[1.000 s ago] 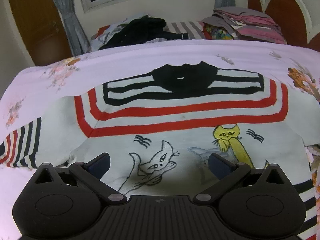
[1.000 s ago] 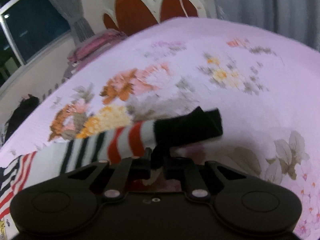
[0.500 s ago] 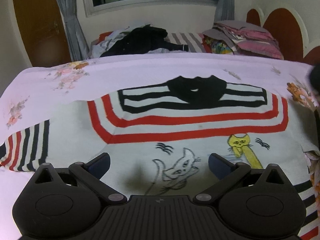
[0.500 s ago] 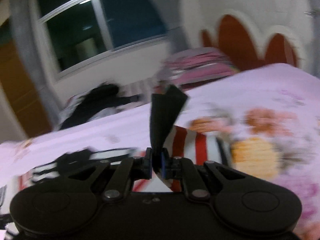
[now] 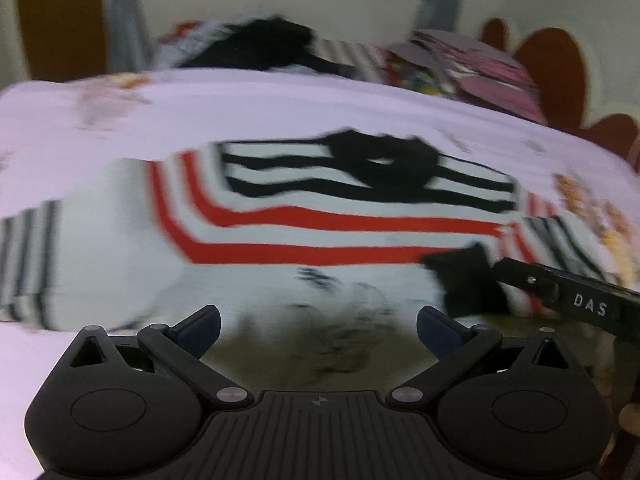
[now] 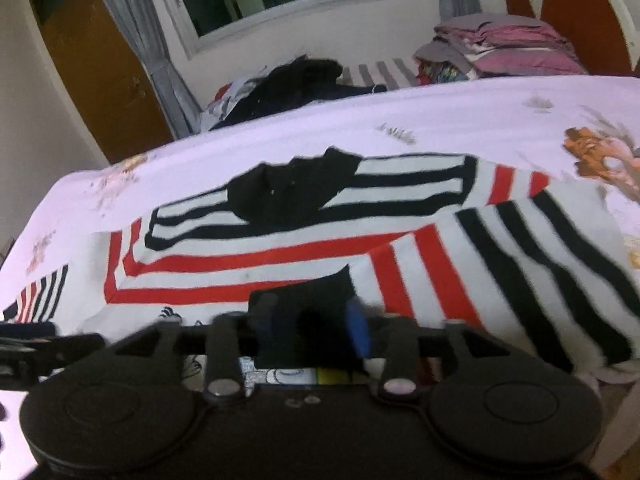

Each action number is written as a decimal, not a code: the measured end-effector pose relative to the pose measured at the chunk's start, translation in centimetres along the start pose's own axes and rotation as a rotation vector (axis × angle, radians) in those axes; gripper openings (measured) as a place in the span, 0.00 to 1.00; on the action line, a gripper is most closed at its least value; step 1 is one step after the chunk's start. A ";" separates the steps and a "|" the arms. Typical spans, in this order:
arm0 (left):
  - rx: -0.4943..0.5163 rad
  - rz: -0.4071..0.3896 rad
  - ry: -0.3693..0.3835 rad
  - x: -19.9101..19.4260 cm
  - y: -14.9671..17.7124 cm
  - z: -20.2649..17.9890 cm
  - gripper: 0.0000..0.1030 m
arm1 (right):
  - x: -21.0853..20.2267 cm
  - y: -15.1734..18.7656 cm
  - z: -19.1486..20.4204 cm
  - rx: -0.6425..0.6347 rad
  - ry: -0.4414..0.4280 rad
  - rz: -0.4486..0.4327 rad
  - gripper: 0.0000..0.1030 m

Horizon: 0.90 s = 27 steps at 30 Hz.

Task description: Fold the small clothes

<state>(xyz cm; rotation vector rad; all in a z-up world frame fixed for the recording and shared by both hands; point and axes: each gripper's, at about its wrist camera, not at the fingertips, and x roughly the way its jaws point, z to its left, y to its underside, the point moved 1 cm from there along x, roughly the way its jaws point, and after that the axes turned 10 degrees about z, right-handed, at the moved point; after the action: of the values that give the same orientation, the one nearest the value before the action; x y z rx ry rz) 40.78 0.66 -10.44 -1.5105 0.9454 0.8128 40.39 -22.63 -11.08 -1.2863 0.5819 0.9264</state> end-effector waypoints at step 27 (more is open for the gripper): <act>0.004 -0.011 0.260 6.9 -2.5 -8.4 0.05 | -2.9 6.0 -11.6 0.188 0.292 0.015 0.55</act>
<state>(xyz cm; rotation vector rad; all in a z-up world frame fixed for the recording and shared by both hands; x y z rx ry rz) 46.04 -8.38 -14.26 -1.6432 1.1267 0.6146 35.30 -34.51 -14.57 -1.2550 0.8860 0.6813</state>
